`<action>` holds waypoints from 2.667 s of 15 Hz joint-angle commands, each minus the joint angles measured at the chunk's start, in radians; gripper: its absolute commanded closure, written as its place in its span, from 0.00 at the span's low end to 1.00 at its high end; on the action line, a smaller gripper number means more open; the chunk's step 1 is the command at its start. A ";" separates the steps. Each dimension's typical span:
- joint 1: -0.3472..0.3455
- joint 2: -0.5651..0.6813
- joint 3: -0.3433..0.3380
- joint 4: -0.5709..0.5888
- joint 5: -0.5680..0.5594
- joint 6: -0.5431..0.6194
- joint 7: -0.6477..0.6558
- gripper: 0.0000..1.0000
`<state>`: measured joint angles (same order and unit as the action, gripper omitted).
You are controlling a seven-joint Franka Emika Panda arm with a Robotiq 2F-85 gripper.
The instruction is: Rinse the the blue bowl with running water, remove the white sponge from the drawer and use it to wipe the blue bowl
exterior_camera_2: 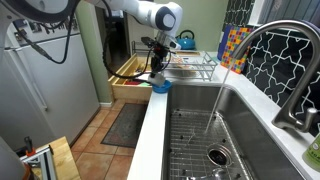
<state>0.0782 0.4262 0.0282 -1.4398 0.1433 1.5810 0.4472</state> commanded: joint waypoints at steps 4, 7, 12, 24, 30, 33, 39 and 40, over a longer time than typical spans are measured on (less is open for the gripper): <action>-0.013 0.070 -0.009 0.077 0.052 -0.080 -0.014 0.98; -0.012 0.044 -0.013 0.082 0.052 -0.073 -0.014 0.98; -0.009 0.019 -0.020 0.099 0.031 -0.088 -0.004 0.98; -0.011 0.099 -0.037 0.119 0.033 -0.125 0.009 0.98; 0.015 0.025 -0.026 0.110 0.024 -0.115 0.002 0.98; 0.013 0.035 -0.023 0.123 0.035 -0.127 -0.003 0.98; -0.009 0.075 -0.022 0.123 0.058 -0.160 -0.039 0.98; -0.011 0.082 -0.022 0.124 0.057 -0.160 -0.045 0.98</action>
<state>0.0830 0.4893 0.0036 -1.3212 0.1729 1.4455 0.4317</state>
